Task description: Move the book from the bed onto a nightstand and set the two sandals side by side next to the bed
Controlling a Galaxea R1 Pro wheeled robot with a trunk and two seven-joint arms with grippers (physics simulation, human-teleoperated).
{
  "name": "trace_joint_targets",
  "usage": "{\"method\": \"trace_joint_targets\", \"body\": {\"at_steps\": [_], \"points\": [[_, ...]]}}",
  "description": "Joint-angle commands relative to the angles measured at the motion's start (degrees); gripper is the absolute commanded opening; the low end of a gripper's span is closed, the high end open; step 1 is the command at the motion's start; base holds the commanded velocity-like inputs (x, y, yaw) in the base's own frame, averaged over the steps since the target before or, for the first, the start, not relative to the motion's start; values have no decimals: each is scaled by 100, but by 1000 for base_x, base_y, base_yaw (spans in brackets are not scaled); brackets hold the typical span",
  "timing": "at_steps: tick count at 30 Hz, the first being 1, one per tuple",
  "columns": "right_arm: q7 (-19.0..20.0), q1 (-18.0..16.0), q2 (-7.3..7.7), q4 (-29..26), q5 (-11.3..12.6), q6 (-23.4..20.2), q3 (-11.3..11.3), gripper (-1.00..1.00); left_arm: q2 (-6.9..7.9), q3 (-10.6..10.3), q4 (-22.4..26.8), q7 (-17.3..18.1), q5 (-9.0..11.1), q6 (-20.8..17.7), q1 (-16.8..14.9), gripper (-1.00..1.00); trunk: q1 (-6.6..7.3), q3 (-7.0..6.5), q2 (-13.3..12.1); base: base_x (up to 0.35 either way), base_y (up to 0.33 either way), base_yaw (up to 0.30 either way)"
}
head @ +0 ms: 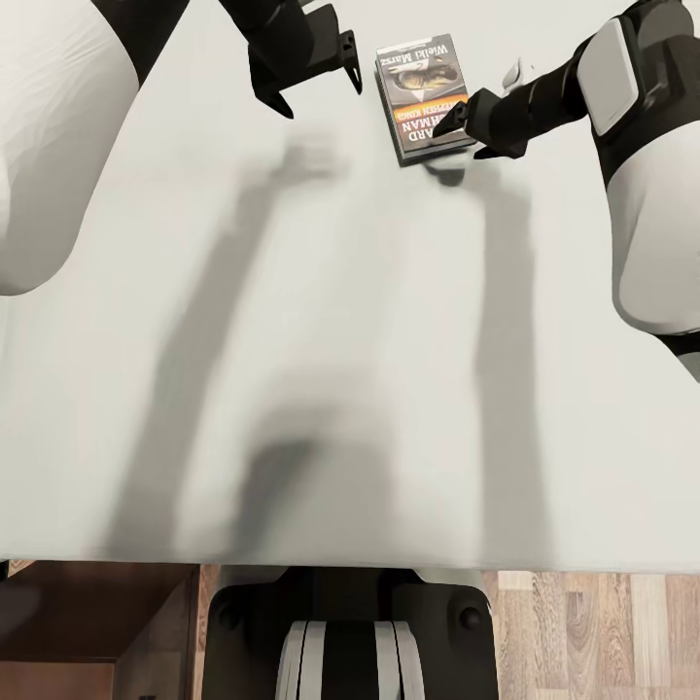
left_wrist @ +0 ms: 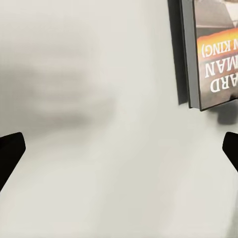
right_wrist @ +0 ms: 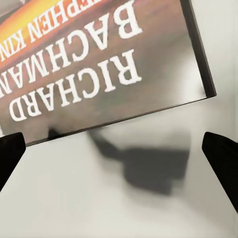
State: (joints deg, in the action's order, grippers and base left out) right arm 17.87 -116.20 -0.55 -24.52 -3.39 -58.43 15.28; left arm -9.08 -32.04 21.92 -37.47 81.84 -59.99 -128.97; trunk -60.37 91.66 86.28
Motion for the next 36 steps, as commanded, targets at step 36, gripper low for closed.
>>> {"method": "trace_joint_targets", "body": {"at_steps": [36], "points": [[-275,1,-10,3,-50,238,77,100,-7,-33,29,-41,60,-1,89,100,-12,3,1,0,0,0]]}}
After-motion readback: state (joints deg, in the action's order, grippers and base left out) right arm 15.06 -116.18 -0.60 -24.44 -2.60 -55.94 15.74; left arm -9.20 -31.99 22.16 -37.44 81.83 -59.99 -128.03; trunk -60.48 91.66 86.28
